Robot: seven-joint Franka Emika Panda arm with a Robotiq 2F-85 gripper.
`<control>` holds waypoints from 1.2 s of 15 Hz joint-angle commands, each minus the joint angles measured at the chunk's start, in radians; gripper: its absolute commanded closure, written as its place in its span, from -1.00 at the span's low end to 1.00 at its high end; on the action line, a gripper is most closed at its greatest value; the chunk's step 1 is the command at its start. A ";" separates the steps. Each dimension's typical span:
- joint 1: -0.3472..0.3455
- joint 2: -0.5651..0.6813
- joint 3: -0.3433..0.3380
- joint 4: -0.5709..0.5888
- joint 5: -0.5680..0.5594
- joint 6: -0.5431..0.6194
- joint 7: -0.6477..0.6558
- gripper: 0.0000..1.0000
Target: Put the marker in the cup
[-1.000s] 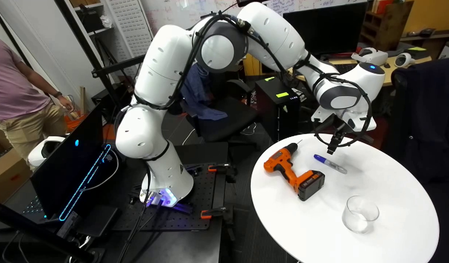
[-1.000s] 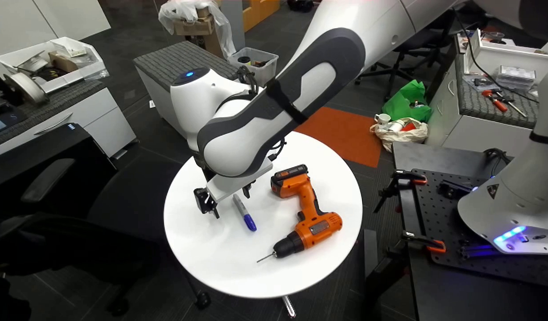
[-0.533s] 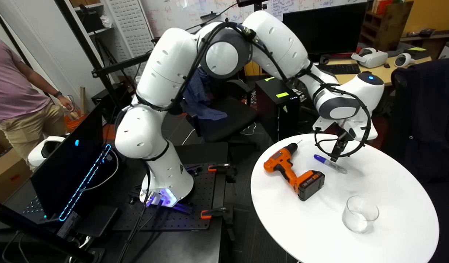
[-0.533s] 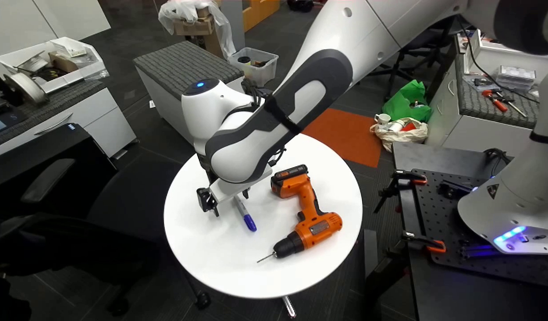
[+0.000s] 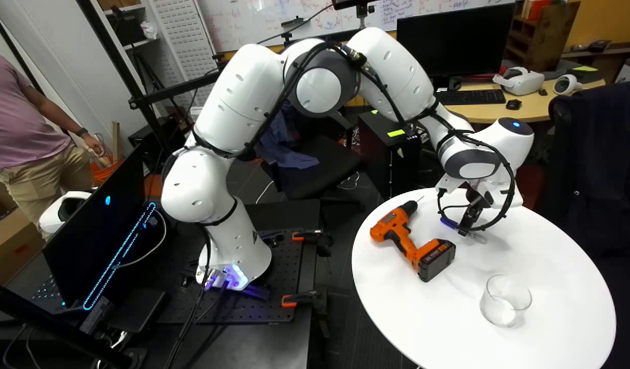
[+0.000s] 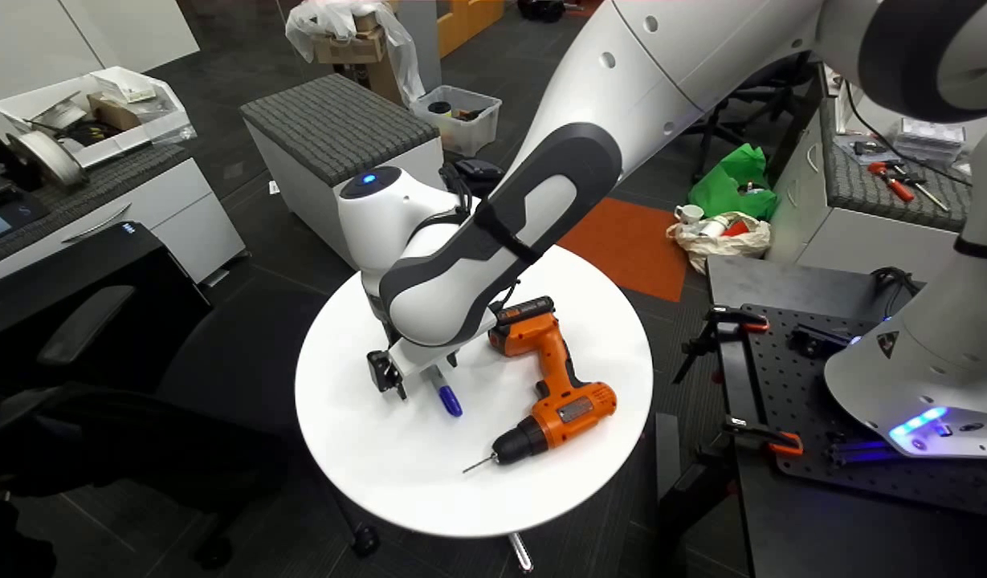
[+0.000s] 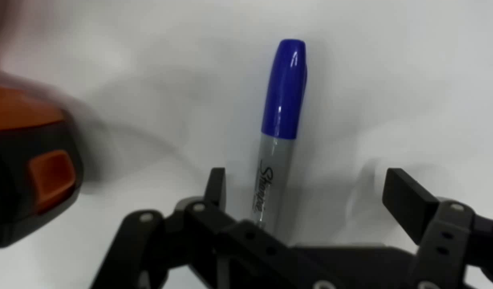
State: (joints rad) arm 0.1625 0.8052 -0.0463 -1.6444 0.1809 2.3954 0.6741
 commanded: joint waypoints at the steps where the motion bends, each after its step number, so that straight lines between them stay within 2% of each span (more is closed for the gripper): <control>1: 0.002 0.009 0.003 0.007 0.009 0.019 0.010 -1.00; 3: 0.001 0.012 0.004 0.009 0.010 0.017 0.009 -1.00; 4: 0.000 0.013 0.004 0.009 0.011 0.017 0.007 -0.85; 5: -0.001 0.014 0.005 0.010 0.012 0.018 0.006 -0.57; 7: -0.001 0.015 0.005 0.011 0.011 0.017 0.006 -0.25; 10: -0.002 0.018 0.005 0.013 0.012 0.014 0.005 -0.11; 14: -0.004 0.025 0.006 0.016 0.013 0.009 0.003 -0.26; 16: -0.004 0.029 0.006 0.018 0.012 0.006 0.003 -0.24; 18: -0.001 0.029 0.003 0.019 0.010 0.008 0.007 0.23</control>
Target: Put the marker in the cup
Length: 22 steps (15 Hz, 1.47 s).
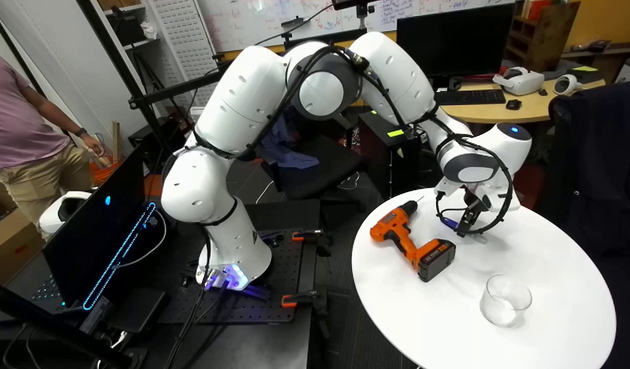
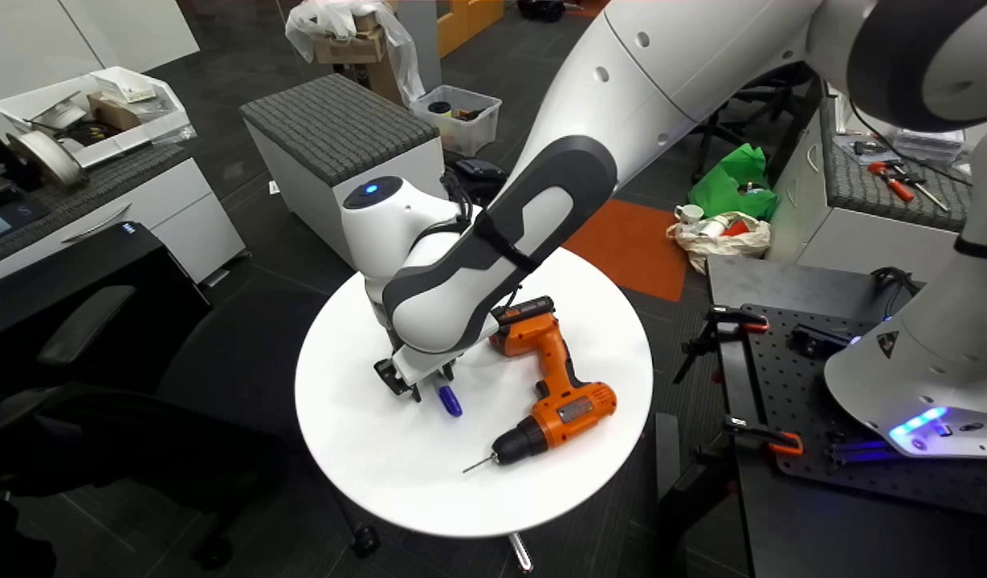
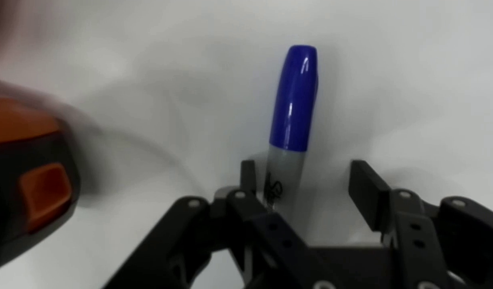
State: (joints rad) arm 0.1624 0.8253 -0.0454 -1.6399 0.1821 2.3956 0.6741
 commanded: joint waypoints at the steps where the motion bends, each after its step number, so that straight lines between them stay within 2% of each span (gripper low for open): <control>1: 0.000 0.008 0.001 0.015 0.009 0.010 0.009 0.37; 5: 0.002 0.003 -0.003 0.014 0.007 0.016 0.013 1.00; 7: 0.005 -0.002 -0.006 0.008 0.004 0.021 0.018 0.90; 15: 0.018 -0.093 -0.025 -0.095 0.002 0.135 0.029 0.90; 22: 0.048 -0.232 -0.095 -0.223 -0.040 0.166 0.110 0.90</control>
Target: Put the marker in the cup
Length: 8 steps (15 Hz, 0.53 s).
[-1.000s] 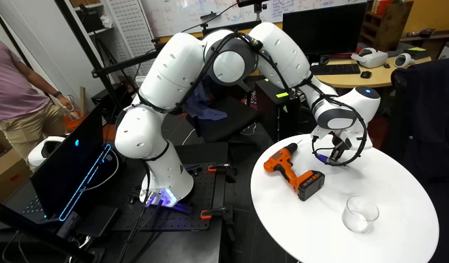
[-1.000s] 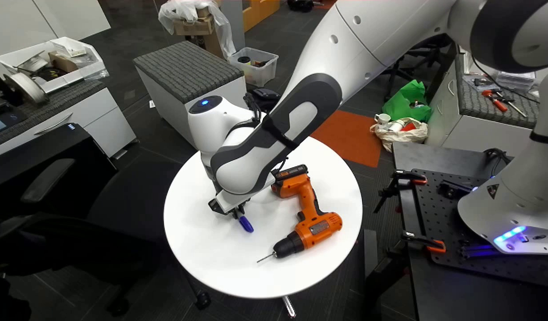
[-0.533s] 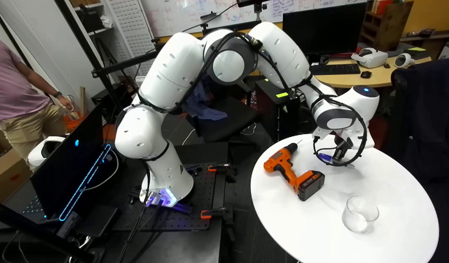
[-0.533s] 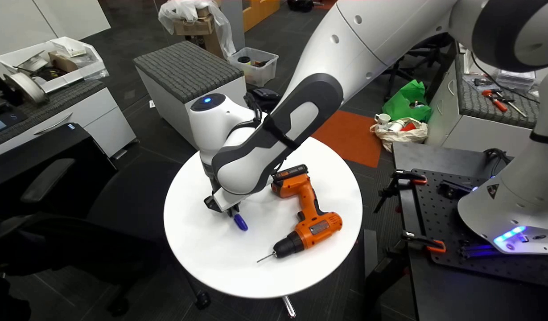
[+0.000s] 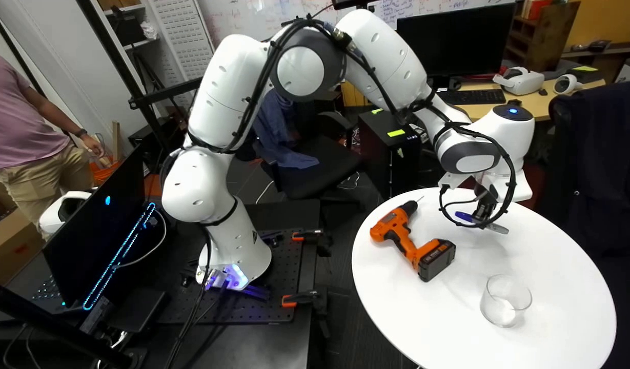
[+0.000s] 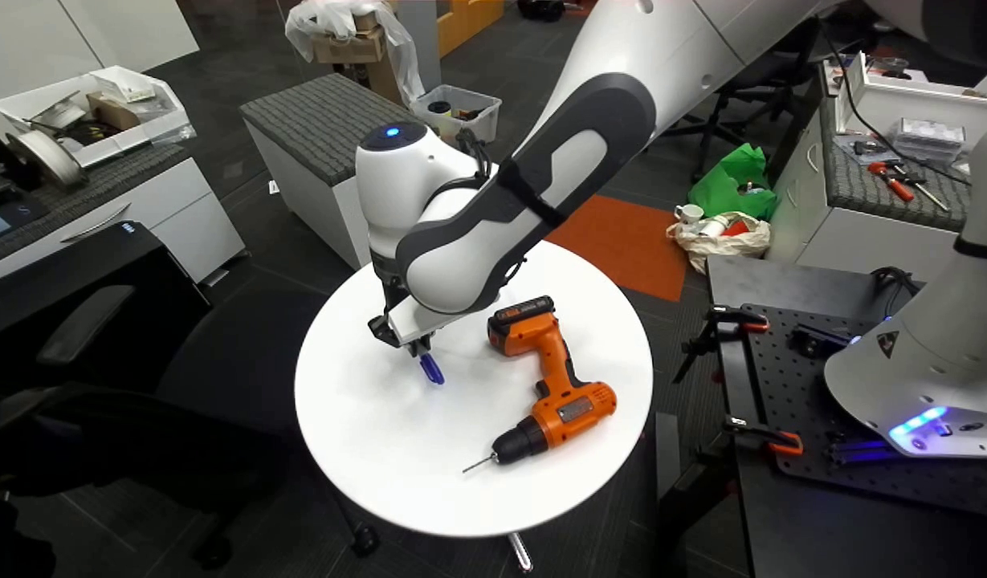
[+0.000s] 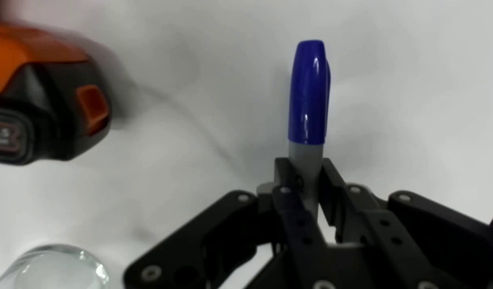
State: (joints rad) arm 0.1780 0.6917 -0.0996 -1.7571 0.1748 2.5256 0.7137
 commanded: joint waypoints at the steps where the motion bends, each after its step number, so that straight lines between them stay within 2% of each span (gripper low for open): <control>1: 0.037 -0.112 -0.052 -0.117 -0.044 0.040 0.088 0.90; 8: 0.074 -0.178 -0.139 -0.157 -0.205 0.025 0.312 0.90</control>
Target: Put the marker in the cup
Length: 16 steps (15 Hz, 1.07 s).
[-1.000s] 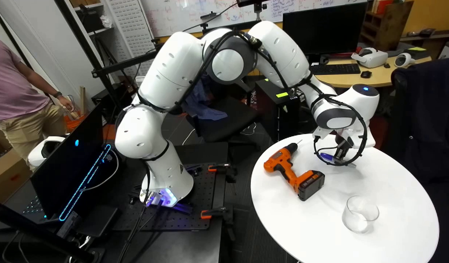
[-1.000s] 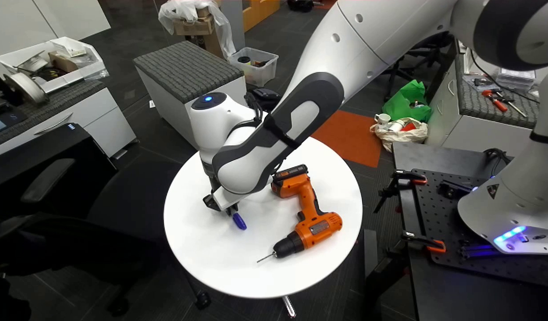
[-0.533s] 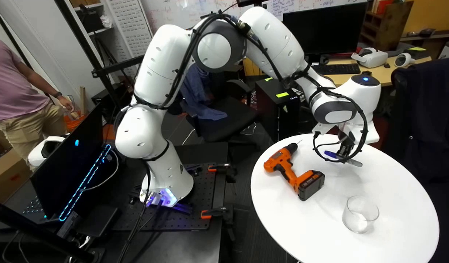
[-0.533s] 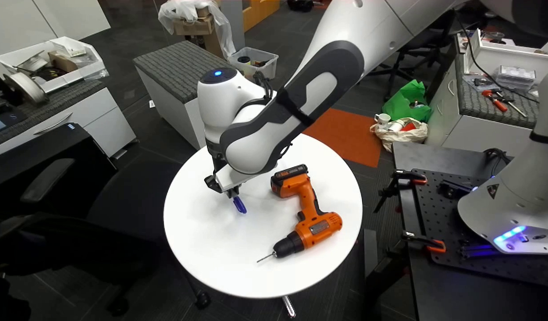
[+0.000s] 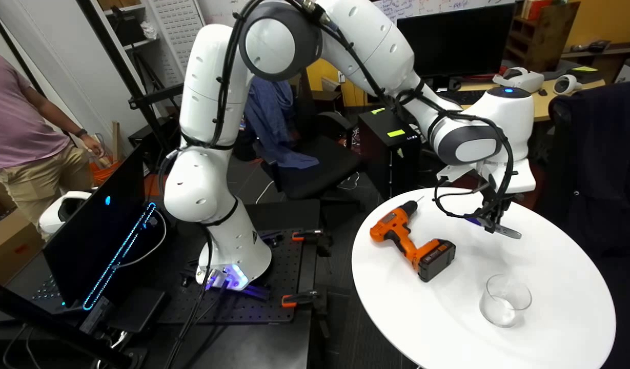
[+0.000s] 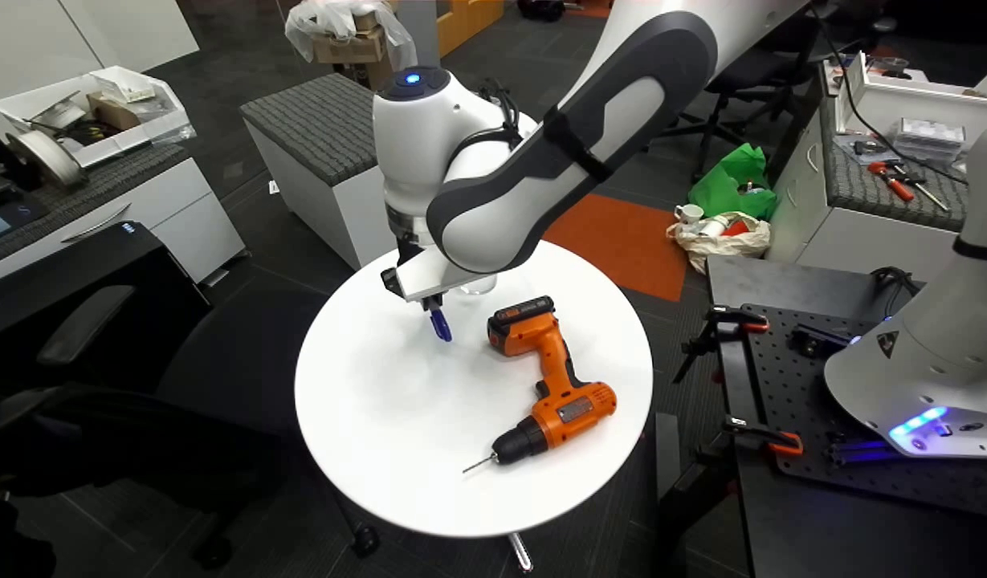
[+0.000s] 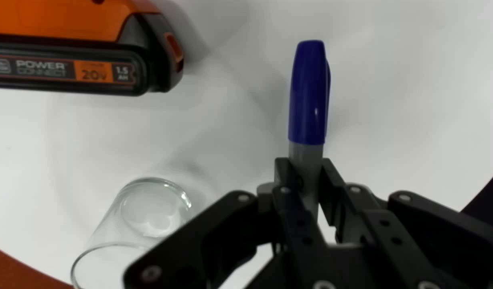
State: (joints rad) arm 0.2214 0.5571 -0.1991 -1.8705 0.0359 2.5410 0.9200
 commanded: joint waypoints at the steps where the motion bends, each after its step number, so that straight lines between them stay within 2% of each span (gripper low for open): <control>1: 0.033 -0.046 -0.051 -0.044 -0.095 0.005 0.144 0.90; 16: 0.069 -0.121 -0.142 -0.112 -0.458 -0.056 0.695 0.90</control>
State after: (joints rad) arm 0.2654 0.4928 -0.3201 -1.9335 -0.3570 2.5247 1.5075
